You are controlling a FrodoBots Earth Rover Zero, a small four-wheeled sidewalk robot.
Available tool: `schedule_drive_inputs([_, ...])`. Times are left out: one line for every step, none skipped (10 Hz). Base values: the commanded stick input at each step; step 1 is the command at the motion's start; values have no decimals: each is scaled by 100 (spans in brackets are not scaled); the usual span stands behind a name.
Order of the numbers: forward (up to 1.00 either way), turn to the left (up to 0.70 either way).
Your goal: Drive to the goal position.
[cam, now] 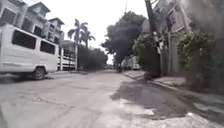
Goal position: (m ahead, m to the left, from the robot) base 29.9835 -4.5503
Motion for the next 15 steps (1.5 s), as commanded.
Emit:
schedule_drive_inputs([50,0])
schedule_drive_inputs([50,0])
schedule_drive_inputs([50,0])
schedule_drive_inputs([50,0])
schedule_drive_inputs([50,0])
schedule_drive_inputs([50,0])
schedule_drive_inputs([50,0])
schedule_drive_inputs([50,0])
schedule_drive_inputs([50,0])
schedule_drive_inputs([50,0])
schedule_drive_inputs([50,0])
schedule_drive_inputs([50,0])
schedule_drive_inputs([50,0])
schedule_drive_inputs([50,0])
schedule_drive_inputs([50,0])
